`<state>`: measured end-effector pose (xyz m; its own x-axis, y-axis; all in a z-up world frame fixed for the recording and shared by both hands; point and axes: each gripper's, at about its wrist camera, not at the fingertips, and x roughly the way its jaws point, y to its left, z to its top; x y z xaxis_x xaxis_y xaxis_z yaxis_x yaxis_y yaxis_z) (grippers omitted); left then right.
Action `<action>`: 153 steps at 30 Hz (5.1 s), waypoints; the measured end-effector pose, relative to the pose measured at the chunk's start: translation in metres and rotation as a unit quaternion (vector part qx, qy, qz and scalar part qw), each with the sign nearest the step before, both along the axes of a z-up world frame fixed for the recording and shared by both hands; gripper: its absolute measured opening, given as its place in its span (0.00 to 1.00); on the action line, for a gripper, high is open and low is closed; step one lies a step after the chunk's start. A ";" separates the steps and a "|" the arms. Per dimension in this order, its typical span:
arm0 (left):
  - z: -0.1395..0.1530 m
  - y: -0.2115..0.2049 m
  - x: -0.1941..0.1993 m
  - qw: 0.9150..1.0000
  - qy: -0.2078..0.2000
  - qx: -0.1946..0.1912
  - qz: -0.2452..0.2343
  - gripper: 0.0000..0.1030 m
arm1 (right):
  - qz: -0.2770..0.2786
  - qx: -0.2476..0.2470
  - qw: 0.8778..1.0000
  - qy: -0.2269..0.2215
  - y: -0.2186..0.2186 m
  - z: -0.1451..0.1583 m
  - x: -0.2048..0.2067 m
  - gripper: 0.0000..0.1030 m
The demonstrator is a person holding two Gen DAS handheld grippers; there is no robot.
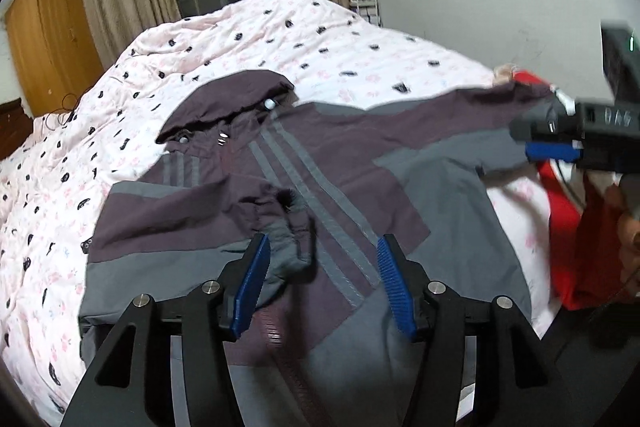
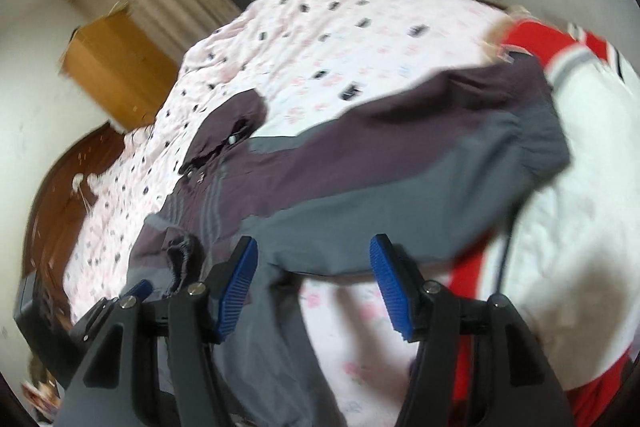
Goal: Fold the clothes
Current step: 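Lower the right gripper onto the other sleeve cuff and close it, then carry the other sleeve across the jacket body with the right gripper, then open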
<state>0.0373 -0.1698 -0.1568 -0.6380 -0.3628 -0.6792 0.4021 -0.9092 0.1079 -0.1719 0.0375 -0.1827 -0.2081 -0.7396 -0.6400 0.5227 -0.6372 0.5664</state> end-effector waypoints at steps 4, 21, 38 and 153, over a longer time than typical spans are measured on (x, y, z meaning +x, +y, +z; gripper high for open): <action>0.008 -0.038 0.008 0.999 0.016 0.008 0.041 0.59 | -0.020 -0.011 0.999 -0.041 0.017 -0.012 -0.012 0.58; -0.004 -0.145 0.014 0.992 0.035 0.061 0.101 0.59 | -0.056 0.019 0.998 -0.029 0.059 -0.002 -0.013 0.58; -0.036 -0.166 -0.014 0.991 0.024 0.101 0.084 0.59 | -0.070 0.030 0.996 -0.035 0.060 -0.005 -0.027 0.58; -0.003 -0.183 0.056 0.987 0.066 0.119 0.085 0.75 | 0.446 0.036 0.877 0.174 -0.190 0.028 0.214 0.59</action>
<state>0.0937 -0.3523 -0.1602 -0.6706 -0.3122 -0.6730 0.5468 -0.8210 -0.1641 0.0420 -0.1525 -0.1544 0.2414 -0.6682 -0.7037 0.9647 0.0866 0.2488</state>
